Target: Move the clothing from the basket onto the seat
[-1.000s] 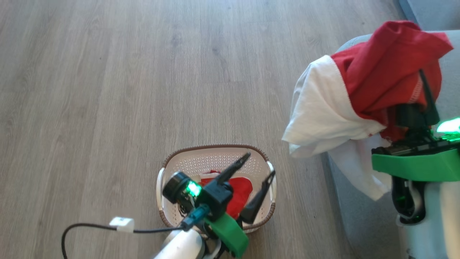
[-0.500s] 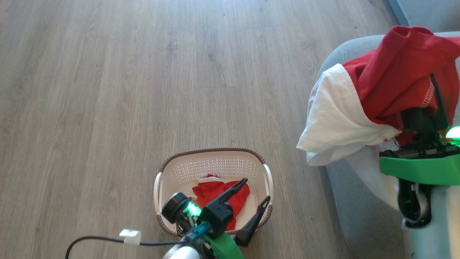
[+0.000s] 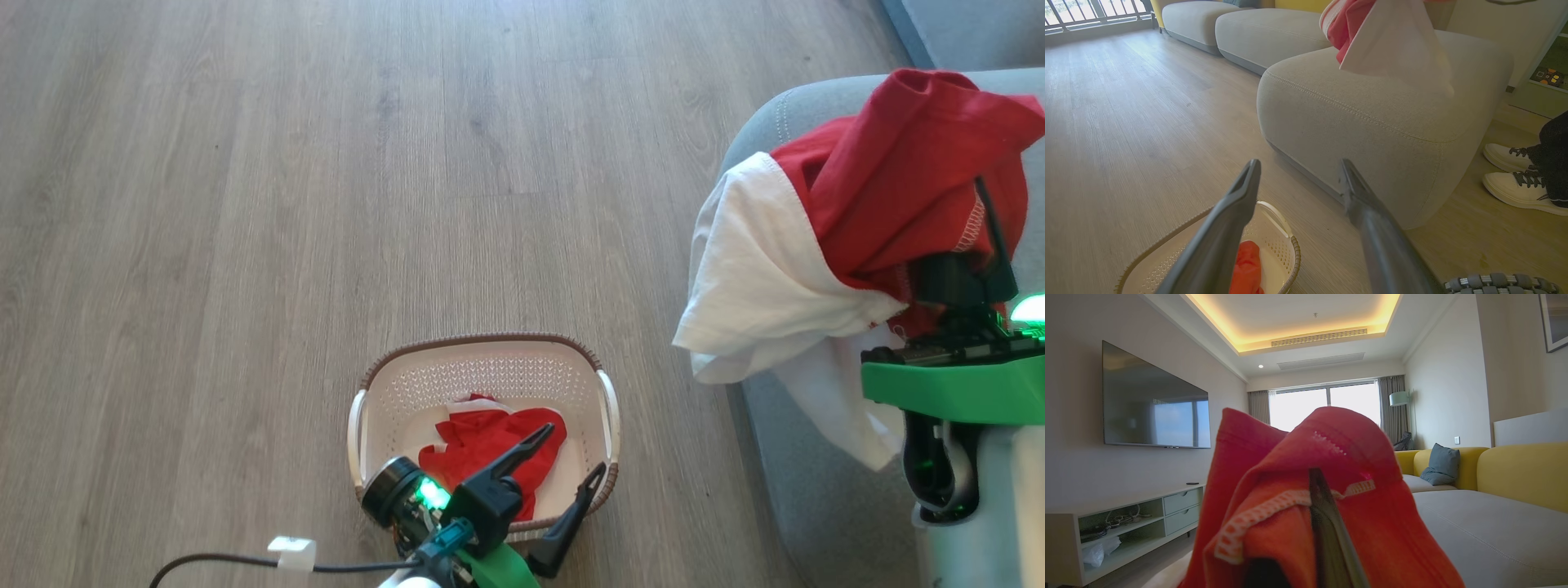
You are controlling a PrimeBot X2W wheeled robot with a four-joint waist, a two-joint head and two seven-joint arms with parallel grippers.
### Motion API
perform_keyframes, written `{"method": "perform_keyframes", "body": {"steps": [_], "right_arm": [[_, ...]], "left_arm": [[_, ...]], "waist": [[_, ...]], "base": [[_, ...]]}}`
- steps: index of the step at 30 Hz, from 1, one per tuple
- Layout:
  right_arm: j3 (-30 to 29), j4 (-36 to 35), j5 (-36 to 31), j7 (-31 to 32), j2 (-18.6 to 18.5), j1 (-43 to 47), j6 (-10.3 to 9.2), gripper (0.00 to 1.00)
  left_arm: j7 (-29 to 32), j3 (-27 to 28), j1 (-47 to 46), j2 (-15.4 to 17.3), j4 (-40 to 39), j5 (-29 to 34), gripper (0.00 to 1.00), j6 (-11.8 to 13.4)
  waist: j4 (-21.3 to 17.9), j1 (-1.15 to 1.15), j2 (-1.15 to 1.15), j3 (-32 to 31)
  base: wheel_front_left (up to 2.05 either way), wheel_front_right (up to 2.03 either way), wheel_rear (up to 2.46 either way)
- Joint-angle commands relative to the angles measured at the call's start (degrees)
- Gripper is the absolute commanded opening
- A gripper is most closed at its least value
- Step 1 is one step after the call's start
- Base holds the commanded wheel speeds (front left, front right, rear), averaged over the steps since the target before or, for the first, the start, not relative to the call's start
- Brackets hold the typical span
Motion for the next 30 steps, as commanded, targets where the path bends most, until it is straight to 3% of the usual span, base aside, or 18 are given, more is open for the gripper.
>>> {"method": "perform_keyframes", "body": {"steps": [1, 14, 30], "right_arm": [[1.0, -1.8, 0.0, -0.2, 0.4, -1.7, -0.02, 0.00], [0.9, -1.8, 0.0, -0.2, 0.4, -2.7, -0.02, 0.00], [-0.6, -1.7, -0.3, -0.2, 0.4, -4.3, -0.02, 0.00]], "left_arm": [[-0.3, 2.0, -1.4, -0.1, -1.7, 0.0, 1.00, -0.1], [-0.3, 3.4, -2.0, -0.1, -2.0, 0.4, 1.00, 0.4], [-0.3, 3.3, -4.9, -0.1, -2.6, 0.3, 1.00, 0.7]], "waist": [[0.0, 0.00, 0.00, 0.0], [-3.5, 0.00, 0.00, 0.9], [-17.4, 0.00, 0.00, 3.9]], "base": [[0.00, 0.00, 0.00], [0.00, 0.00, 0.00], [0.00, 0.00, 0.00]]}}
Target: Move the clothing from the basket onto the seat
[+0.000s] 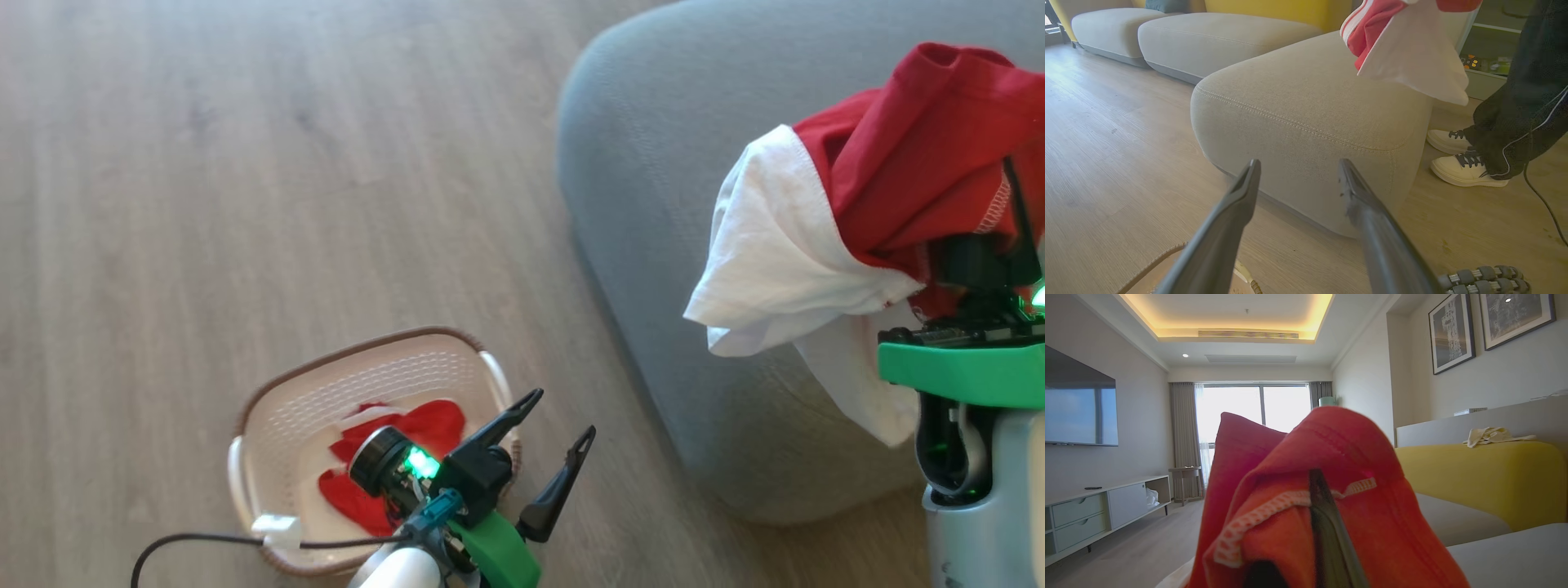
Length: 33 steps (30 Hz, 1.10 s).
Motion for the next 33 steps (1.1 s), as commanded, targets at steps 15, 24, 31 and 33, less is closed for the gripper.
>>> {"method": "perform_keyframes", "body": {"steps": [15, 24, 31, 33], "right_arm": [[-1.1, -1.8, 0.2, -0.2, 0.2, -2.6, -0.02, 0.00], [-2.8, -2.2, 0.1, -0.2, 0.2, -2.1, -0.02, 0.00], [-4.1, -1.6, -1.1, -0.2, 0.2, -2.8, -0.02, 0.00], [-5.3, -1.3, -1.6, -0.2, 0.1, -3.6, -0.02, 0.00]], "left_arm": [[-0.3, 0.5, -6.0, -0.1, 0.3, 0.9, 1.00, -1.0], [-0.3, -0.4, -6.8, -0.1, 0.8, 0.3, 1.00, -0.9], [-0.3, -0.1, -6.2, -0.1, 0.7, 0.4, 1.00, -0.3], [-0.3, -0.2, -6.4, -0.1, 0.7, 0.6, 1.00, -0.3]], "waist": [[-13.2, 0.00, 0.00, 3.5], [-13.2, 0.00, 0.00, 3.5], [-12.6, 0.00, 0.00, 3.7], [-12.1, 0.00, 0.00, 4.4]], "base": [[0.00, 0.00, 0.00], [0.00, 0.00, 0.00], [0.00, 0.00, 0.00], [0.00, 0.00, 0.00]]}}
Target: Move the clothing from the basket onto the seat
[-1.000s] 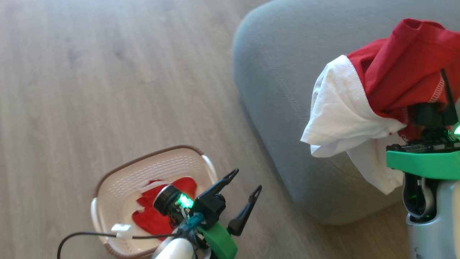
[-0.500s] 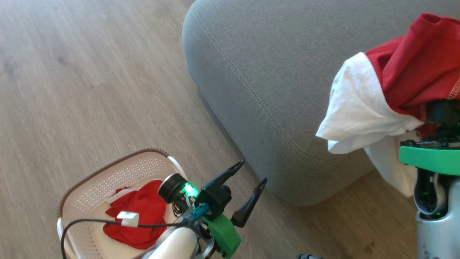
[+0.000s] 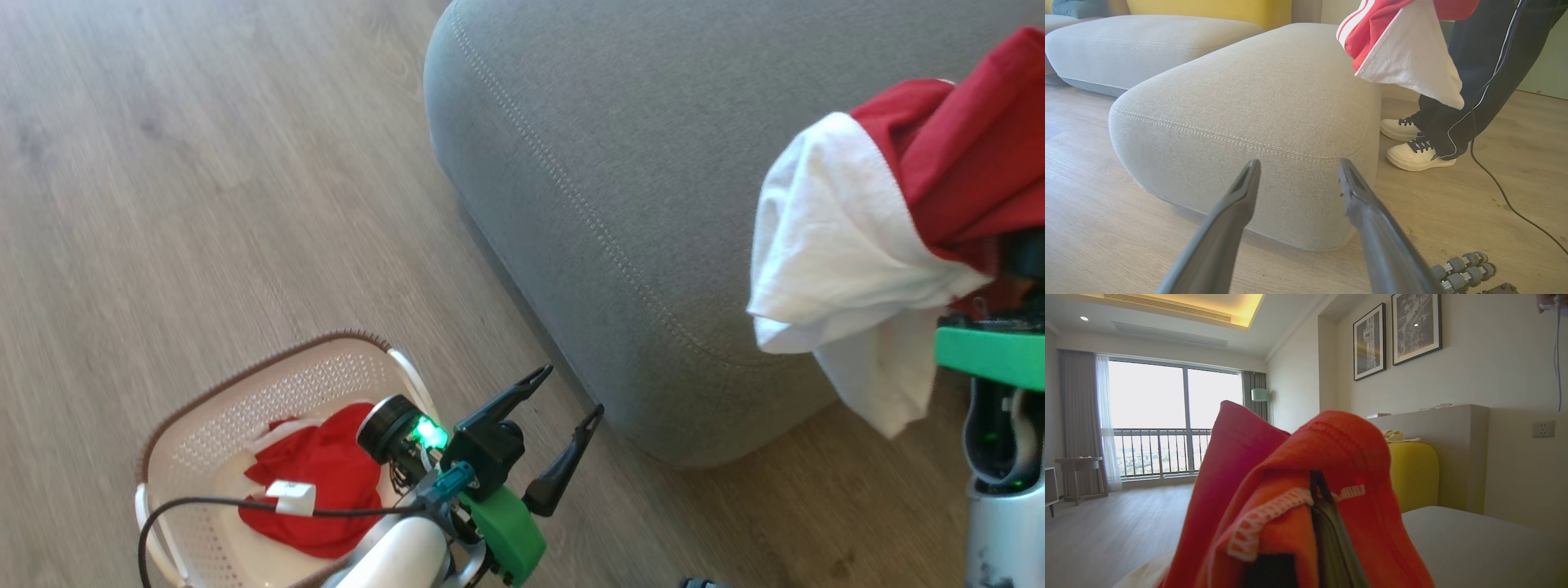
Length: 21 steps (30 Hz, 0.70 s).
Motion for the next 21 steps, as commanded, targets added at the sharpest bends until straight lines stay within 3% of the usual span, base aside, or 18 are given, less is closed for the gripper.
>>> {"method": "perform_keyframes", "body": {"steps": [1, 10, 21], "right_arm": [[0.5, -1.4, 0.0, -0.2, -0.2, -3.5, -0.02, 0.00], [-6.9, 5.0, 3.2, -0.2, -6.2, -15.0, -0.02, 0.00], [-11.2, 19.8, 8.3, -0.2, -16.3, -33.4, -0.02, 0.00]], "left_arm": [[-0.3, 1.6, -1.9, -0.1, -1.8, 0.2, 1.00, 0.2], [-0.3, 1.4, -6.4, -0.1, 0.8, 3.2, 1.00, -0.2], [-0.3, 1.1, -15.3, 1.1, 4.6, 6.8, 1.00, -0.9]], "waist": [[0.6, 0.00, 0.00, 0.9], [2.7, 0.00, 0.00, 9.9], [4.2, 0.00, 0.00, 24.5]], "base": [[0.00, 0.00, 0.00], [0.00, 0.00, 0.00], [0.00, 0.00, 0.00]]}}
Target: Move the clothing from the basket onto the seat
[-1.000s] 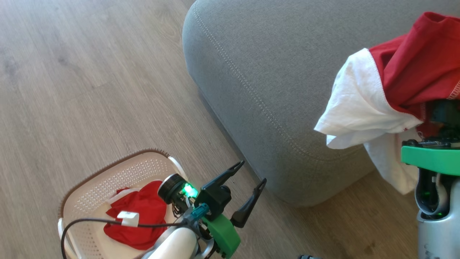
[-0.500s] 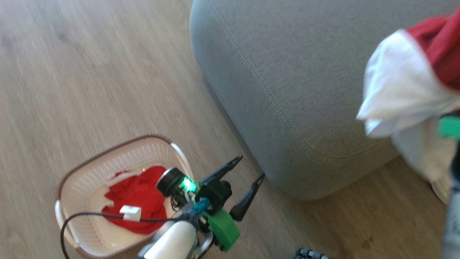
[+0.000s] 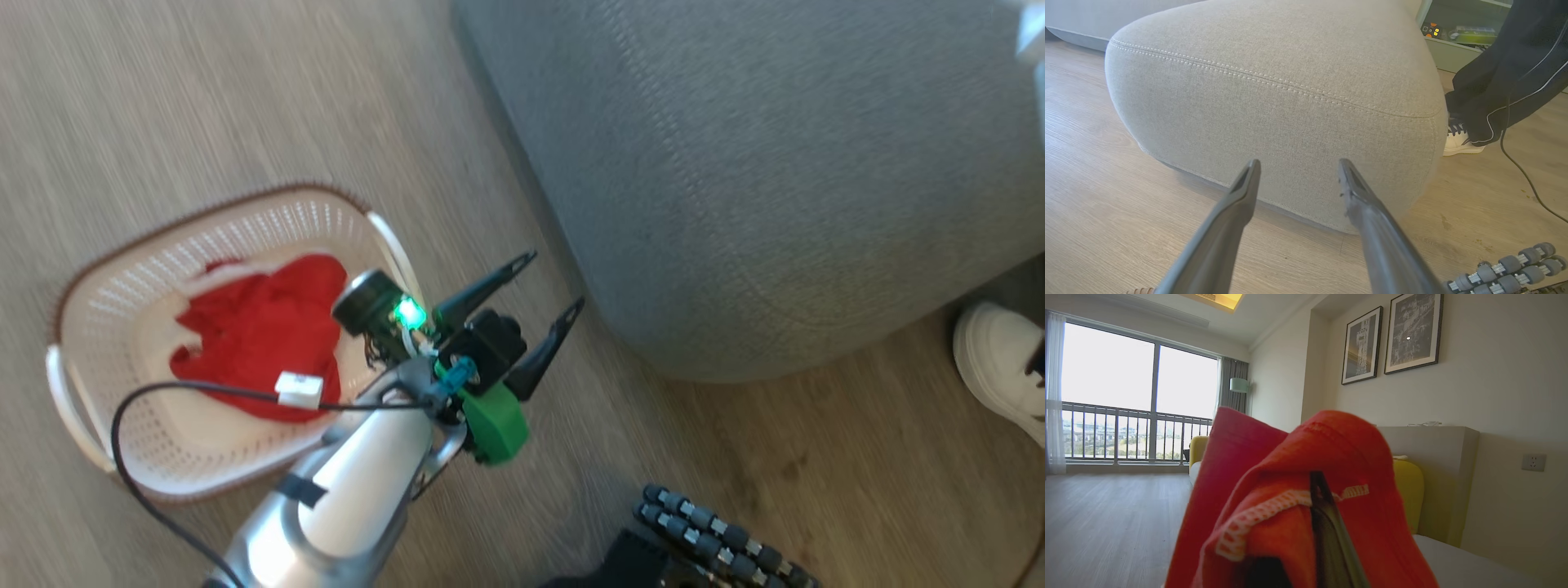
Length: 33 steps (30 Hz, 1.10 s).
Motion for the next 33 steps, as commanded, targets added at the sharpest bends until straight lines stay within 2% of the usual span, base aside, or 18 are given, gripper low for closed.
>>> {"method": "perform_keyframes", "body": {"steps": [1, 5, 8, 19, 23, 30, 33], "right_arm": [[-0.2, 0.1, 1.2, -0.2, -2.3, -3.1, -0.02, 0.00], [-2.5, 9.9, 5.5, -0.2, -2.8, -10.7, -0.02, 0.00], [-0.7, 14.2, 2.0, -0.2, -6.7, -14.5, -0.02, 0.00], [1.6, 31.5, 1.7, -0.2, -11.9, -22.5, -0.02, 0.00], [1.6, 39.2, 3.5, -0.2, -12.5, -24.1, -0.02, 0.00], [6.3, 50.3, 5.8, -0.2, -12.6, -25.7, -0.02, 0.00], [9.0, 54.6, 8.2, 1.8, -12.5, -26.8, -0.02, 0.00]], "left_arm": [[-0.3, 1.6, -1.6, -0.2, -1.4, -0.2, 1.00, 0.3], [-0.3, 3.2, -3.5, -0.2, -1.7, -0.5, 1.00, 1.4], [-0.3, 2.5, -5.2, -0.1, -1.4, 0.2, 1.00, 1.3], [-0.3, 3.1, -7.6, -0.4, -2.5, 0.0, 1.00, 2.7], [-0.3, 2.8, -7.8, -0.6, -2.8, -0.1, 1.00, 3.3], [-0.3, 2.4, -8.2, -0.7, -3.0, -0.5, 1.00, 3.8], [-0.3, 3.1, -8.1, -0.9, -3.4, -1.2, 1.00, 4.7]], "waist": [[1.0, -0.02, 0.00, 5.1], [0.9, -0.02, 0.00, 8.9], [1.9, -0.02, 0.00, 11.3], [5.4, -0.02, 0.00, 15.6], [6.7, -0.02, 0.00, 16.0], [7.4, -0.02, 0.00, 16.3], [7.6, -0.02, 0.00, 16.2]], "base": [[0.00, 0.00, 0.00], [0.00, 0.00, 0.00], [0.00, 0.00, 0.00], [0.00, 0.00, 0.00], [0.00, 0.00, 0.00], [0.00, 0.00, 0.00], [0.00, 0.00, 0.00]]}}
